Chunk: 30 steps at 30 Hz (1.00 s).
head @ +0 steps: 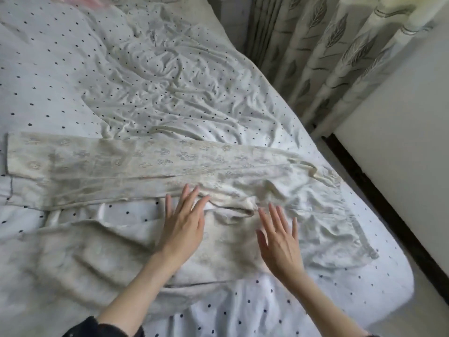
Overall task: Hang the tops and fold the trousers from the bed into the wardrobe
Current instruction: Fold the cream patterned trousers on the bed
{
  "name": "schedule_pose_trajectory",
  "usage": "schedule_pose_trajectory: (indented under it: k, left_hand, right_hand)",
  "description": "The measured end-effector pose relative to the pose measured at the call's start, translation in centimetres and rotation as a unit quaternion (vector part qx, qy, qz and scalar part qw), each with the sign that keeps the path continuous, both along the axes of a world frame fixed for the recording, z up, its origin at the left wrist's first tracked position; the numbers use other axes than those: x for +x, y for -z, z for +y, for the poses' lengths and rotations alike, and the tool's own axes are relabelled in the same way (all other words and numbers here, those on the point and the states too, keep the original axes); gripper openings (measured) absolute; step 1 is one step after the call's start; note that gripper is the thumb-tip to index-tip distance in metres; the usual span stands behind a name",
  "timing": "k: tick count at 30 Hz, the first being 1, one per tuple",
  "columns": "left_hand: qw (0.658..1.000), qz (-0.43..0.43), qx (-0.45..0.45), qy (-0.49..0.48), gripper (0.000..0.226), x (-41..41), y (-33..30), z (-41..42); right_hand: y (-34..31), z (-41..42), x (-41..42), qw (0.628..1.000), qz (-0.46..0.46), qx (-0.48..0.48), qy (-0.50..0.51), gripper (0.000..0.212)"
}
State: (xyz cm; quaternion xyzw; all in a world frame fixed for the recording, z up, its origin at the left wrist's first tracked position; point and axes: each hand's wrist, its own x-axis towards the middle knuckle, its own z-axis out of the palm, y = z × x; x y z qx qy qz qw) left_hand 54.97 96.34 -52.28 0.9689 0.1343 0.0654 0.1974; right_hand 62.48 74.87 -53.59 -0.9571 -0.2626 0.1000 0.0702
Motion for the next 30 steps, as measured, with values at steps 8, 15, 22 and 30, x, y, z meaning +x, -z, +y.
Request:
schedule_pose_trajectory:
  k: [8, 15, 22, 30]
  left_hand:
    - [0.980, 0.106, 0.061, 0.155, 0.050, 1.8, 5.2, -18.1]
    - [0.955, 0.201, 0.111, 0.188, 0.104, 3.4, 7.2, -21.8]
    - [0.968, 0.153, 0.118, 0.161, 0.123, 2.4, 6.3, -22.9]
    - [0.980, 0.115, 0.149, 0.069, 0.097, -1.4, 5.4, -20.9]
  right_hand:
    - [0.1, -16.6, 5.5, 0.960, 0.062, -0.003, 0.271, 0.059]
    - [1.3, -21.7, 8.4, 0.864, 0.215, 0.167, 0.423, 0.029]
    - [1.4, -25.2, 8.7, 0.848, 0.215, 0.175, 0.452, 0.017]
    - [1.8, -22.9, 3.1, 0.997, -0.041, 0.038, 0.044, 0.059]
